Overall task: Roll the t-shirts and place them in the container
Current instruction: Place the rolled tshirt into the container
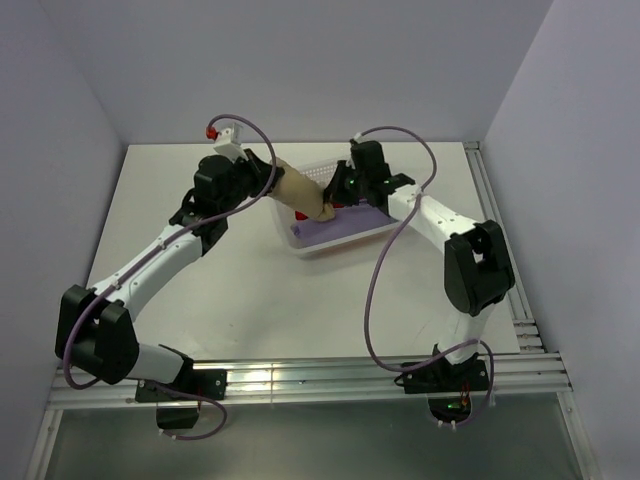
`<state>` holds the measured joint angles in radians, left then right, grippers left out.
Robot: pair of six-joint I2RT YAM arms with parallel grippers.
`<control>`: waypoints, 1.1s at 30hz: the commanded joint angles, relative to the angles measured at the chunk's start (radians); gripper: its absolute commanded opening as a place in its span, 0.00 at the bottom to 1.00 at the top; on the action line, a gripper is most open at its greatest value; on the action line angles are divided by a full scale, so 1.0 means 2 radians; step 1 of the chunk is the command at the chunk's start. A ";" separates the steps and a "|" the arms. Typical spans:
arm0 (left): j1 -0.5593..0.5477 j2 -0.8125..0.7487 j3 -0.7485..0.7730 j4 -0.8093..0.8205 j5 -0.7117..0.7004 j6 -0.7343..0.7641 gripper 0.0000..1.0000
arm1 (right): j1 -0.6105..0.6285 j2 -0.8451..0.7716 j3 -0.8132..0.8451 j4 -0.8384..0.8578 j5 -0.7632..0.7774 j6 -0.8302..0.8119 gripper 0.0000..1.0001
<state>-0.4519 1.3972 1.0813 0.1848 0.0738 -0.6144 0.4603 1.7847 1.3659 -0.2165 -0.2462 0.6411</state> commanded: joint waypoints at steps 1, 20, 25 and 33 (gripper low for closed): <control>-0.002 0.005 -0.007 -0.015 -0.014 -0.024 0.00 | -0.038 -0.023 0.053 -0.027 -0.022 -0.031 0.00; -0.002 0.245 0.113 0.076 0.000 -0.019 0.00 | -0.159 0.151 0.208 -0.044 -0.086 -0.103 0.00; -0.001 0.292 0.153 0.066 -0.004 -0.008 0.00 | -0.163 0.183 0.240 -0.038 -0.082 -0.098 0.00; -0.002 0.331 0.178 0.049 -0.022 0.000 0.00 | -0.164 0.214 0.283 -0.045 -0.067 -0.106 0.00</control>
<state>-0.4515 2.0369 1.3918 0.2646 0.0429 -0.6395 0.1383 2.2097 1.8706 -0.3584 -0.3985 0.4458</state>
